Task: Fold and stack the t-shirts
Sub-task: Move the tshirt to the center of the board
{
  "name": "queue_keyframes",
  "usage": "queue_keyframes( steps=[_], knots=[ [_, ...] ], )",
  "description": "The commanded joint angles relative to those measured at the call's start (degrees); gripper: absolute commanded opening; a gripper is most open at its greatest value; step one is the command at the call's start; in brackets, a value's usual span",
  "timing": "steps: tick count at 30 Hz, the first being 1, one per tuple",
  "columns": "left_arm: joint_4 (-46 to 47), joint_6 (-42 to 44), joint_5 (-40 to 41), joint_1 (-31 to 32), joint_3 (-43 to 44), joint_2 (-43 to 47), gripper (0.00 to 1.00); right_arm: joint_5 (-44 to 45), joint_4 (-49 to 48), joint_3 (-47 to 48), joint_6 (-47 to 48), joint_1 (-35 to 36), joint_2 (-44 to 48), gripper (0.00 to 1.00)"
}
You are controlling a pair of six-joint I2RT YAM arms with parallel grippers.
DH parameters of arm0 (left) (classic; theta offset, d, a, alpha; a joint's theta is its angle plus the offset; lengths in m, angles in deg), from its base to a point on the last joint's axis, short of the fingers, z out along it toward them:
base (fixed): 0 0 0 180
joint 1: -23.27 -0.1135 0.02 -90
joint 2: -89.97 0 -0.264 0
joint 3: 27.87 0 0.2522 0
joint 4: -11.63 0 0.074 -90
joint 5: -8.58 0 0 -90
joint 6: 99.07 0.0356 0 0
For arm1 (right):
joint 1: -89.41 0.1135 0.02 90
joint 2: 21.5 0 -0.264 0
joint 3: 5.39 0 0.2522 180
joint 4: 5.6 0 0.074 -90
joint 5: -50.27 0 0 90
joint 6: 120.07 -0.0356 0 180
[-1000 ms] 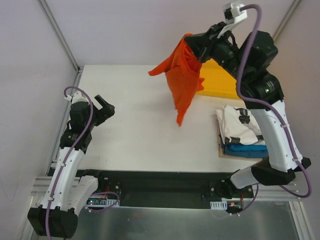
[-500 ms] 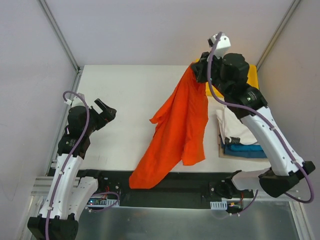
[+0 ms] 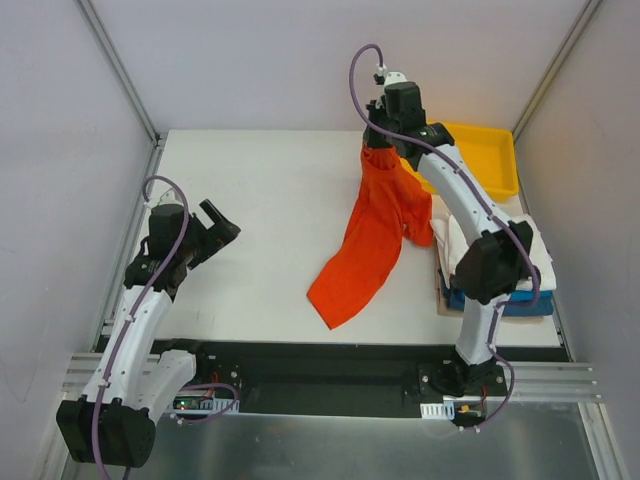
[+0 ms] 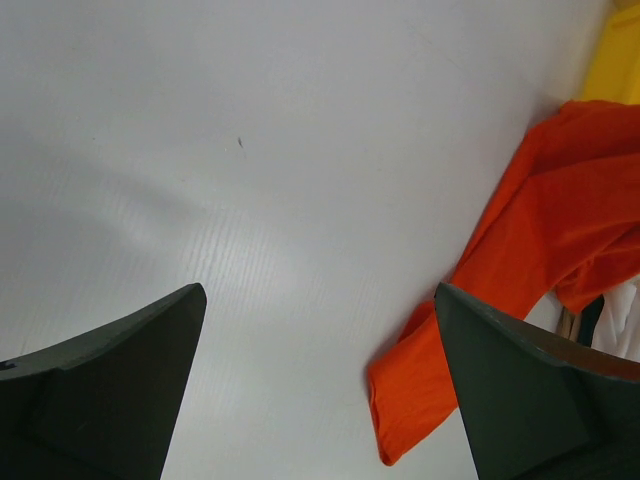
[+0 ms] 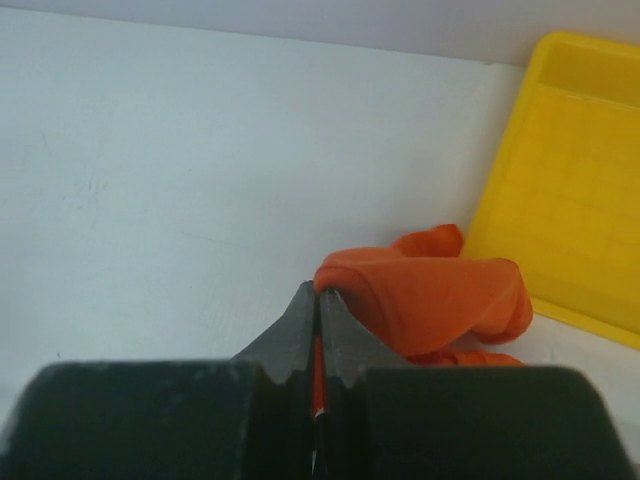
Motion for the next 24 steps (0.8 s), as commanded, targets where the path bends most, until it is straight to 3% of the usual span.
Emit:
queue_keyframes(
  steps=[1,9,11,12,13,15,16,20,24],
  knots=[
    [-0.2,-0.3,-3.8,-0.1,-0.6,-2.0,0.99,-8.4,-1.4,7.9,-4.2,1.9,-7.8,0.01],
    [2.4,-4.7,-14.7,1.8,-6.4,-1.8,0.99,0.3,-5.1,15.1,-10.0,6.8,-20.7,0.01],
    [2.5,-4.9,-12.9,8.1,-7.4,-1.3,0.99,2.7,-4.8,15.5,-12.2,6.8,-21.9,0.12],
    [2.5,-6.0,-11.6,11.7,-7.6,-1.3,0.99,5.1,-4.5,15.5,-12.5,6.8,-22.5,0.21],
    [2.7,-6.5,-8.8,18.0,-7.7,-1.3,0.99,6.2,-3.3,15.4,-12.6,6.8,-22.6,0.44],
    [3.0,-8.5,-6.9,24.5,-7.5,-2.7,0.99,7.4,-1.8,14.8,-12.3,6.4,-21.0,0.90],
    [3.1,-9.0,-6.7,27.0,-7.4,-3.5,0.99,7.5,-0.9,13.1,-12.4,6.2,-19.8,0.97],
    [3.9,-12.8,-5.1,39.8,-7.7,-8.8,0.97,11.1,-0.8,2.8,-10.6,5.5,-9.9,0.97],
    [5.8,-13.9,-3.5,47.6,-6.2,-15.8,0.89,17.1,-0.8,-10.4,-10.8,4.2,5.0,0.97]
  ],
)
